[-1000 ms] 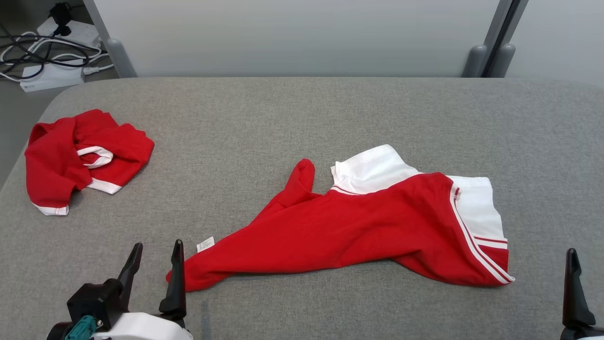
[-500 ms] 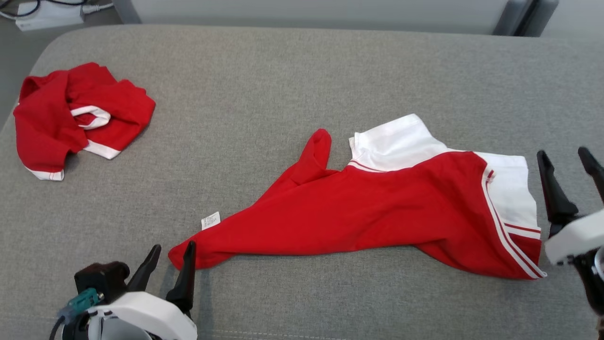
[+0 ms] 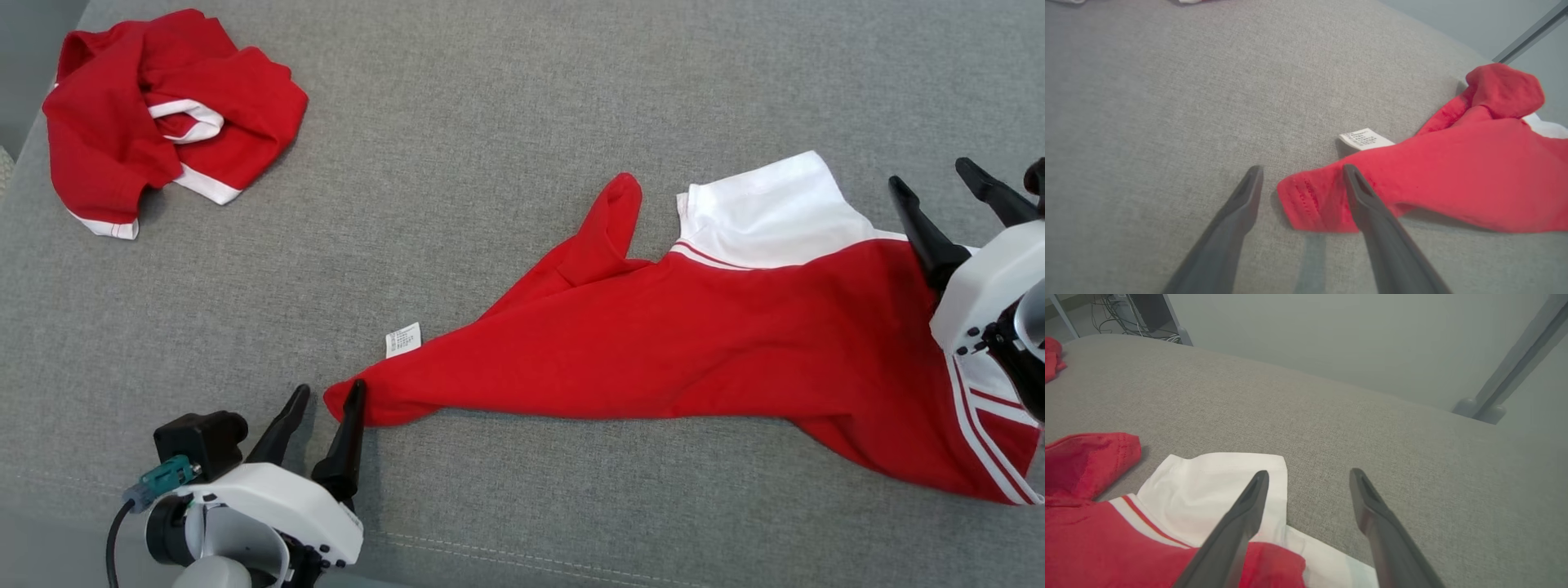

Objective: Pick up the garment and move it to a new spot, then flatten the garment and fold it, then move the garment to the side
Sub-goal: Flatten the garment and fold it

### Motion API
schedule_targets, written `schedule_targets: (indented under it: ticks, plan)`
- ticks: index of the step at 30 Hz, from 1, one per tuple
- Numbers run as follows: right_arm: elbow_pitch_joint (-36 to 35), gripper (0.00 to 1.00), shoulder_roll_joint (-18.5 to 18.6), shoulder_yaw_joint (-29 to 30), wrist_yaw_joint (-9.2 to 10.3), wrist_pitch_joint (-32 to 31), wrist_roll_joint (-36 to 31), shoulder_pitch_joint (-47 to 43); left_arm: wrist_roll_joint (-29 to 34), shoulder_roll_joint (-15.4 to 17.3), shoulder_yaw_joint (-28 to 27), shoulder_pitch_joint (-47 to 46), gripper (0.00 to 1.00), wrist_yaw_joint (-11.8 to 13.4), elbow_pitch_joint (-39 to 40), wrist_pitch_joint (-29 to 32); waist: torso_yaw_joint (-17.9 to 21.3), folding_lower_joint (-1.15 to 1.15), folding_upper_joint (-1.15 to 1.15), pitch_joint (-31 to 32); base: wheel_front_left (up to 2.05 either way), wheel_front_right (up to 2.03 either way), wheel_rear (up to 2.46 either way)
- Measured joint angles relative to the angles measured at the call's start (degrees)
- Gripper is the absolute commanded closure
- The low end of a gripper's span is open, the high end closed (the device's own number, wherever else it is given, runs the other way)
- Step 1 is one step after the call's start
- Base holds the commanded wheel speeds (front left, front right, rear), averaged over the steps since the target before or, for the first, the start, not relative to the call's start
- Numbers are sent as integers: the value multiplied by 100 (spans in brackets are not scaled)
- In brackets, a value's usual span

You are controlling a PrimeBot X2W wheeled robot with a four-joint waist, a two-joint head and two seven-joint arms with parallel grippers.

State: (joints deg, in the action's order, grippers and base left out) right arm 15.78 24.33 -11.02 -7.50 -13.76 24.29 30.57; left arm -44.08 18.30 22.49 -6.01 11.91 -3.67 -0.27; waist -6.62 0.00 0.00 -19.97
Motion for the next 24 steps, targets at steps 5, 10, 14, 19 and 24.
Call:
schedule_targets:
  ticks: [5, 10, 14, 19, 24]
  plan:
    - [433, 0, 146, -426, 0, -63, 101, 467, -93, -142, 77, -185, 0, -160, -126, -89, -122, 0, 0, -161, 0, 0, 0]
    - [748, 0, 169, -787, 0, -162, 255, 803, -97, -214, 109, -325, 0, -286, -193, -167, -194, 0, 0, -316, 0, 0, 0]
    - [1000, 0, 178, -1060, 0, -168, 297, 1127, -98, -249, 144, -466, 0, -338, -269, -178, -224, 0, 0, -467, 0, 0, 0]
    - [1429, 0, 138, -1429, 0, -143, 425, 1501, -97, -269, 181, -642, 0, -436, -357, -212, -245, 0, 0, -627, 0, 0, 0]
    - [1723, 0, 102, -1718, 0, -19, 553, 1701, -123, -300, 204, -647, 0, -435, -366, -235, -251, 0, 0, -641, 0, 0, 0]
